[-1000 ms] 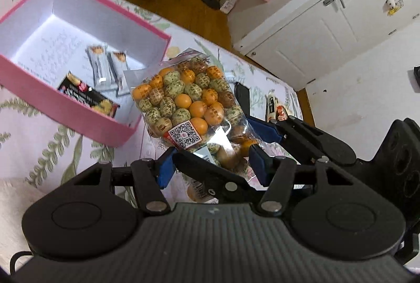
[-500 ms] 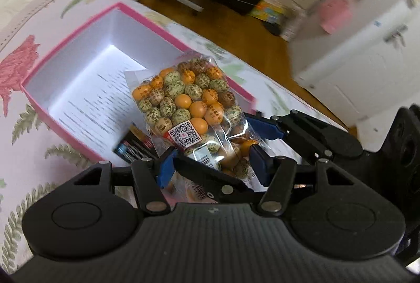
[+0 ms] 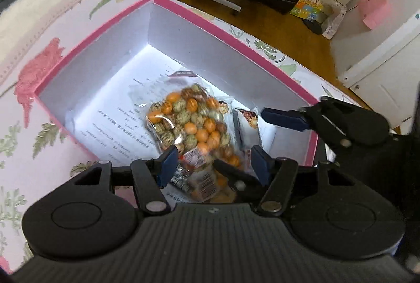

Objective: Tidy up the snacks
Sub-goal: 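Carry the peanut bag into the pink box and open the left gripper, then grasp the red-labelled peanut bag with the left gripper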

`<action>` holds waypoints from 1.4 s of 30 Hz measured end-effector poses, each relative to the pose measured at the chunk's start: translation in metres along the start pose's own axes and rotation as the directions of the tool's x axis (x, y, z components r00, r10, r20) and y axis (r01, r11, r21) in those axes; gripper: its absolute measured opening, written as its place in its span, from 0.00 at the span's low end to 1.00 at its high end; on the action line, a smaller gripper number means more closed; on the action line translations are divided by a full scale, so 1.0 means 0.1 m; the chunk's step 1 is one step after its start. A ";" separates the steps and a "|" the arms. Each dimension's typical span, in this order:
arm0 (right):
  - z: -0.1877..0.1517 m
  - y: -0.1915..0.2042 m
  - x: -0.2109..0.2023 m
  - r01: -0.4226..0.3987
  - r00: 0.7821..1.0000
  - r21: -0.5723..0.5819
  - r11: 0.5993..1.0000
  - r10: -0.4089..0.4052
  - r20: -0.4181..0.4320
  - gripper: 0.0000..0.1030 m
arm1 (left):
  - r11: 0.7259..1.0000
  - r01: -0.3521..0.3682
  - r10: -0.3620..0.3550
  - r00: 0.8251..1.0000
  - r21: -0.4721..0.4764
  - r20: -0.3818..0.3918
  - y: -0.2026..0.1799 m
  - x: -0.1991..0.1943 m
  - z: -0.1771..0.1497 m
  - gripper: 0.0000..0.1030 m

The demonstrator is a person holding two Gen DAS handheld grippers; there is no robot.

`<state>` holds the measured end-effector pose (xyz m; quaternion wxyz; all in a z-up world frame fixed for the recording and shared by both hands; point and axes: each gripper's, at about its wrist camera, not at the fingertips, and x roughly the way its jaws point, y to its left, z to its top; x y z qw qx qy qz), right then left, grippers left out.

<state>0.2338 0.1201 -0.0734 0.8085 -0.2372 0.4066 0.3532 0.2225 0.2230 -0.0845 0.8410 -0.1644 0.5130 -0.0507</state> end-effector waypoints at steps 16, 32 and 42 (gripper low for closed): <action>-0.68 -0.49 -1.79 0.100 0.978 0.278 0.955 -0.043 -0.203 0.73 | 0.938 0.220 -0.229 0.973 0.268 0.002 -0.88 -1.06 -0.47 0.55; -2.67 -1.37 -2.21 0.146 0.980 0.719 0.679 -0.002 -0.197 0.72 | 0.824 0.283 -0.235 0.959 0.490 -0.159 -2.48 -0.24 -1.18 0.44; -3.66 -1.80 -1.87 0.167 0.975 0.833 0.527 0.039 -0.219 0.72 | 0.846 0.293 -0.232 0.955 0.445 -0.187 -2.69 0.78 -1.33 0.36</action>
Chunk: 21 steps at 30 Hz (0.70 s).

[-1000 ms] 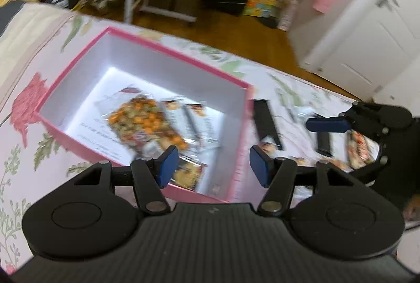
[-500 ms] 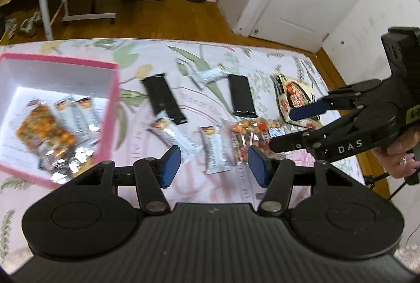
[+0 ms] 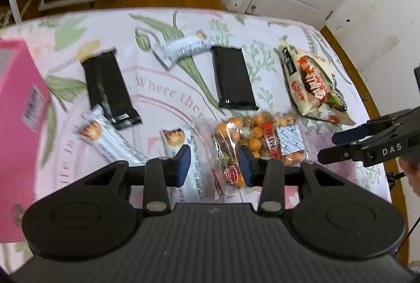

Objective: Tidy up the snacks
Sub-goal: 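Grasp the red-labelled peanut bag with the left gripper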

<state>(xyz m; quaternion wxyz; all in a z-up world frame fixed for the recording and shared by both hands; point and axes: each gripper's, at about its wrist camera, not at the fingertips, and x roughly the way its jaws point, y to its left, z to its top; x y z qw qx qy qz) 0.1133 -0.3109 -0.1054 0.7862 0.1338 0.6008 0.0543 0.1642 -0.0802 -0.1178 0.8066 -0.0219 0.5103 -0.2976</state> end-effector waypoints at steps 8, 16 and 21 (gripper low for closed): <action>-0.11 -0.41 0.24 -0.042 0.998 0.069 0.997 0.038 0.054 0.73 | 0.994 0.100 -0.101 0.995 -0.032 -0.026 0.10 0.39 -0.19 0.25; -0.04 -0.45 0.34 -0.151 0.987 0.101 0.983 0.144 0.069 0.75 | 0.992 0.126 -0.126 0.992 -0.004 -0.011 0.01 0.51 -0.22 0.23; 0.06 -0.33 0.42 -0.107 0.992 0.069 0.992 0.102 0.074 0.75 | 0.991 0.128 -0.128 0.992 -0.036 -0.010 0.00 0.58 -0.16 0.23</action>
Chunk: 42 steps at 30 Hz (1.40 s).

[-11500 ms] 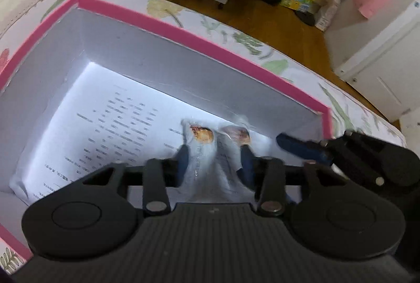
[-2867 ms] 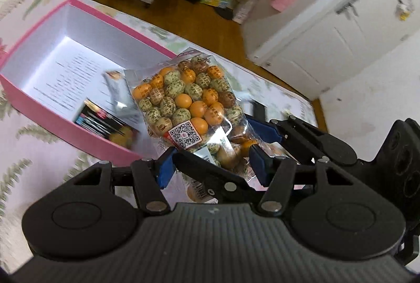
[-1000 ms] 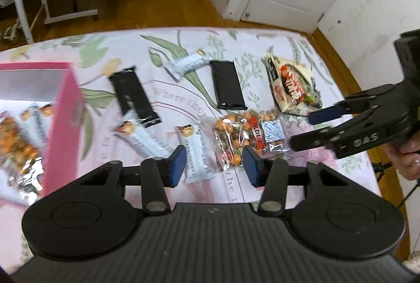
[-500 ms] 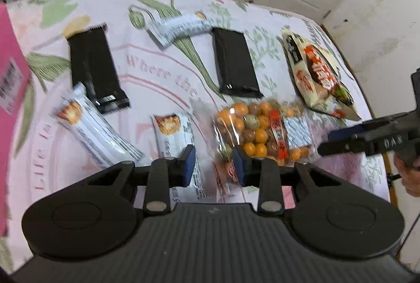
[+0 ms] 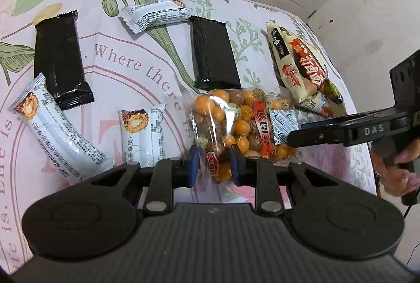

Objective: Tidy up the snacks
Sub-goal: 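Grasp the red-labelled peanut bag with the left gripper, then lift and carry the peanut bag over the pink box with the left gripper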

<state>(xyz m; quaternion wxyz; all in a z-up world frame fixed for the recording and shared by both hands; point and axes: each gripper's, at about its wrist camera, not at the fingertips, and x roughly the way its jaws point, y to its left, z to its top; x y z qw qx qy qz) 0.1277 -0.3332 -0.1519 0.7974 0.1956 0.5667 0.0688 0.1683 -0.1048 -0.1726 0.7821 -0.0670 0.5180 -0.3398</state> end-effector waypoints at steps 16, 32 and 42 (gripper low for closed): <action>-0.22 0.46 0.08 0.143 0.988 -0.201 0.969 -0.126 0.093 0.60 | 0.999 0.027 -0.028 0.999 -0.047 -0.027 -0.03 0.12 -0.01 0.39; -0.51 0.80 -0.13 0.166 0.986 -0.266 0.949 -0.166 0.022 0.60 | 1.000 0.009 -0.013 0.986 -0.027 -0.165 -0.18 -0.19 -0.12 0.39; -0.73 1.30 -0.19 0.157 0.985 -0.336 0.929 -0.174 -0.019 0.62 | 0.995 -0.103 0.103 0.984 0.006 -0.144 -0.20 -0.72 -0.33 0.40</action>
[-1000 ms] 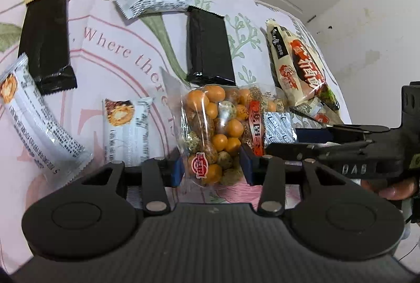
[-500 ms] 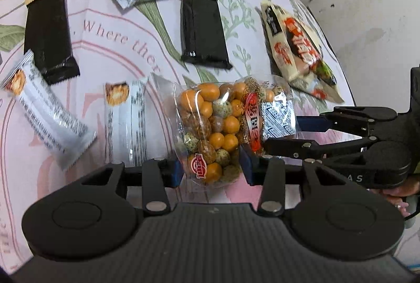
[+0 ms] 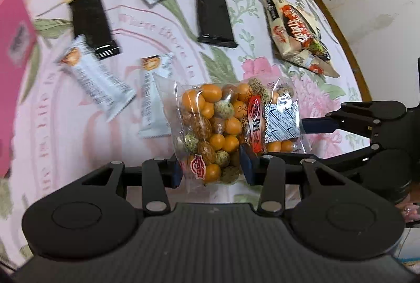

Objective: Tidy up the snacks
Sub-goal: 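Lift and carry the peanut bag over the pink box with the left gripper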

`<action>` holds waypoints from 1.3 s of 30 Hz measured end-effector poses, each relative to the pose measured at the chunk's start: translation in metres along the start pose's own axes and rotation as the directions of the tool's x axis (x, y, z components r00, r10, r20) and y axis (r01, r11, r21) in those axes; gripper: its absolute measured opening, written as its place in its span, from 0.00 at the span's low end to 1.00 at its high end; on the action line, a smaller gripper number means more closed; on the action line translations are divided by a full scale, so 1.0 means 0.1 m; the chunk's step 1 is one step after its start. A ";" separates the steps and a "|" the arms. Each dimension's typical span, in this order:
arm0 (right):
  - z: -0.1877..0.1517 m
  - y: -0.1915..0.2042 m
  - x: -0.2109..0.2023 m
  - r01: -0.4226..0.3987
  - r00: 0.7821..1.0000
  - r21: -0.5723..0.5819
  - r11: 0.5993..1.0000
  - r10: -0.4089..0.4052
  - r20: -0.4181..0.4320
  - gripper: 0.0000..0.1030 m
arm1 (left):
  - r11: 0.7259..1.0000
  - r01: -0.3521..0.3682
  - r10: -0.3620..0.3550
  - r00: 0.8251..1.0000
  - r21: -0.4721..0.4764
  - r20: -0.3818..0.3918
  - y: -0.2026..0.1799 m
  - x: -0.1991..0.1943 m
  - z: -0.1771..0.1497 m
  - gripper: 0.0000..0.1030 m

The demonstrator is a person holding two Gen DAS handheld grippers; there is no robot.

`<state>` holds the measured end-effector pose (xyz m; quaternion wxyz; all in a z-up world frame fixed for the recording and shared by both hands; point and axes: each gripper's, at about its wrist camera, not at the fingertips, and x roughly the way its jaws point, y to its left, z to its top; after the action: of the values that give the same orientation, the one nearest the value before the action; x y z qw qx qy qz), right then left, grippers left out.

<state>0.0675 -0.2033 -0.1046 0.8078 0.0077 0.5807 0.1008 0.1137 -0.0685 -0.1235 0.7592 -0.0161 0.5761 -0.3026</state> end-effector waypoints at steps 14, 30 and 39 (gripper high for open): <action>0.07 0.93 -0.41 -0.112 0.993 -0.158 0.981 0.104 -0.056 0.61 | 0.993 0.002 0.003 0.999 -0.117 0.042 0.53 -0.98 -0.57 0.40; 0.83 2.08 -0.40 -0.302 0.946 -0.359 0.883 0.323 -0.004 0.42 | 0.949 -0.246 0.279 0.947 -0.200 0.159 1.49 -2.18 -0.62 0.40; 1.49 2.24 -0.01 -0.295 0.934 -0.286 0.912 0.338 0.114 0.42 | 0.906 -0.337 0.400 0.880 -0.256 0.258 2.05 -2.20 -0.12 0.40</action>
<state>0.1725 0.0317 -0.0257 0.8186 0.0021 0.4860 0.3062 0.1595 0.2080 -0.0136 0.8768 -0.0298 0.4722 -0.0854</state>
